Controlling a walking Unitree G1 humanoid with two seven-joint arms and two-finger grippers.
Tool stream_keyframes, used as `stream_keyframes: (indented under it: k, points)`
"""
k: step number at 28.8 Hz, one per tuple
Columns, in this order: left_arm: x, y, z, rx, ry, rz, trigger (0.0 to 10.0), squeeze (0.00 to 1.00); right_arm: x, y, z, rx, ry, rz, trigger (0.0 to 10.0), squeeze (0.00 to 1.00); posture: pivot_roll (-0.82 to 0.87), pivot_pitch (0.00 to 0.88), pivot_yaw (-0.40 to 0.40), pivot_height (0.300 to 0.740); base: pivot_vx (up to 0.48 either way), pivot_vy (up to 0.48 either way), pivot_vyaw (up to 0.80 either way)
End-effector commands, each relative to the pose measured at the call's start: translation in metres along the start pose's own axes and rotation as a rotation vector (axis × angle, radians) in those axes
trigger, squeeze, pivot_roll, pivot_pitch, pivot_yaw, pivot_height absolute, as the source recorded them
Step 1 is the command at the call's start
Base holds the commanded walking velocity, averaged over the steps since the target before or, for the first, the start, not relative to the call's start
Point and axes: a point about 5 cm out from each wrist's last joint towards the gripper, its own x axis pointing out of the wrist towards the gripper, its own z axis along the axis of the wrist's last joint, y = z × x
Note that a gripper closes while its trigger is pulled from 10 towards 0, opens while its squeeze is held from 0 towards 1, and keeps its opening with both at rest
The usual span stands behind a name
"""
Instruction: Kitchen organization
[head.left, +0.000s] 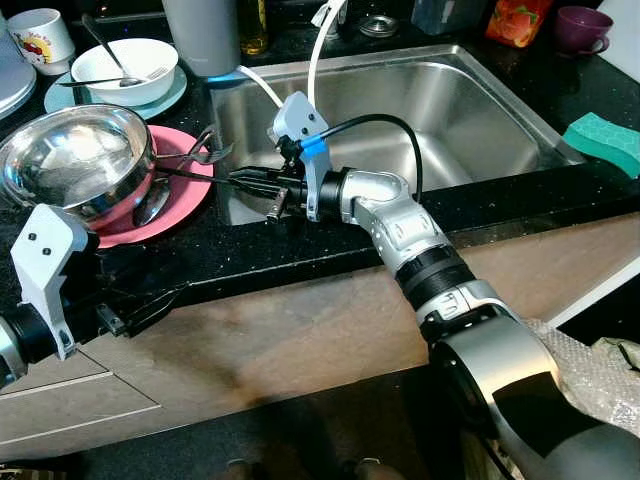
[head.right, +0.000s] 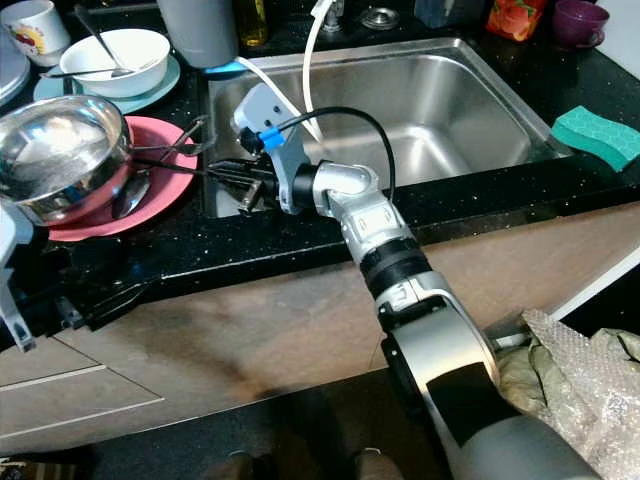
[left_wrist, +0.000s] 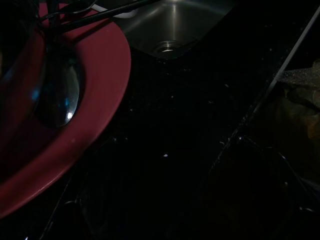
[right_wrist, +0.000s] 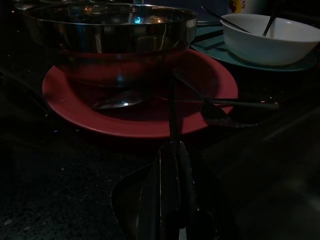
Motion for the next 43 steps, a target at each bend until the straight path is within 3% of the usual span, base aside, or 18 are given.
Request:
stream_keyframes:
  k: [1, 5, 7, 10, 22, 23, 24, 32, 33, 37, 39, 40, 41, 43]
  points:
    - [0.000, -0.001, -0.001, -0.009, 0.004, -0.012, 10.0, 0.00, 0.002, -0.001, 0.006, -0.005, -0.018, 0.000, 1.5, 0.00, 0.08, 0.181, -0.015, 0.740, 0.000, 0.000, 0.00]
    - [0.000, -0.001, -0.001, -0.009, 0.000, -0.011, 10.0, 0.00, 0.000, -0.008, 0.014, 0.040, -0.073, -0.043, 1.2, 0.00, 0.08, 0.174, -0.016, 0.740, 0.000, 0.000, 0.00]
    - [0.000, -0.001, -0.001, -0.009, -0.002, -0.010, 10.0, 0.00, -0.005, -0.016, 0.023, 0.091, -0.125, -0.081, 0.4, 0.00, 0.08, 0.171, -0.016, 0.740, 0.000, 0.000, 0.00]
    - [0.000, -0.001, -0.001, -0.009, -0.003, -0.009, 10.0, 0.00, -0.010, -0.024, 0.031, 0.126, -0.164, -0.114, 0.0, 0.00, 0.08, 0.167, -0.015, 0.740, 0.000, 0.000, 0.00]
    - [0.003, -0.001, 0.001, -0.008, -0.014, -0.014, 10.0, 0.00, -0.037, -0.049, 0.033, 0.140, -0.189, -0.278, 0.0, 0.00, 0.08, 0.161, -0.013, 0.740, 0.000, 0.000, 0.00]
    - [0.004, -0.001, 0.002, -0.008, -0.018, -0.017, 10.0, 0.00, -0.044, -0.053, 0.031, 0.129, -0.177, -0.312, 0.0, 0.00, 0.08, 0.162, -0.016, 0.740, 0.000, 0.000, 0.00]
    - [0.009, -0.005, 0.003, -0.008, -0.026, -0.030, 10.0, 0.00, -0.062, -0.060, 0.023, 0.063, -0.101, -0.368, 0.0, 0.00, 0.09, 0.161, -0.016, 0.740, 0.000, 0.000, 0.00]
    - [0.021, -0.016, 0.008, -0.024, -0.062, -0.085, 10.0, 0.00, -0.091, -0.068, 0.009, -0.021, 0.032, -0.445, 0.0, 0.00, 0.08, 0.160, 0.003, 0.740, 0.000, 0.000, 0.00]
    - [0.029, -0.021, 0.013, -0.029, -0.083, -0.115, 10.0, 0.00, -0.104, -0.071, 0.000, -0.064, 0.118, -0.467, 0.0, 0.00, 0.07, 0.161, 0.009, 0.740, 0.000, 0.000, 0.00]
    - [0.040, -0.025, 0.019, -0.025, -0.094, -0.139, 10.0, 0.00, -0.112, -0.072, -0.011, -0.125, 0.228, -0.476, 0.0, 0.00, 0.07, 0.161, 0.013, 0.740, 0.000, 0.000, 0.00]
    - [0.047, -0.026, 0.023, -0.014, -0.094, -0.142, 10.0, 0.00, -0.114, -0.073, -0.017, -0.164, 0.289, -0.484, 1.1, 0.00, 0.07, 0.160, 0.015, 0.740, 0.000, 0.000, 0.00]
    - [0.050, -0.025, 0.023, 0.001, -0.082, -0.133, 10.0, 0.00, -0.113, -0.072, -0.020, -0.186, 0.318, -0.485, 3.4, 0.00, 0.07, 0.160, 0.015, 0.740, 0.000, 0.000, 0.00]
    - [0.053, -0.023, 0.023, 0.024, -0.060, -0.114, 10.0, 0.00, -0.112, -0.072, -0.023, -0.217, 0.352, -0.490, 10.0, 0.00, 0.07, 0.159, 0.012, 0.740, 0.000, 0.000, 0.00]
    - [0.055, -0.019, 0.022, 0.035, -0.044, -0.084, 10.0, 0.00, -0.110, -0.072, -0.024, -0.237, 0.369, -0.500, 10.0, 0.00, 0.08, 0.159, 0.010, 0.740, 0.000, 0.000, 0.00]
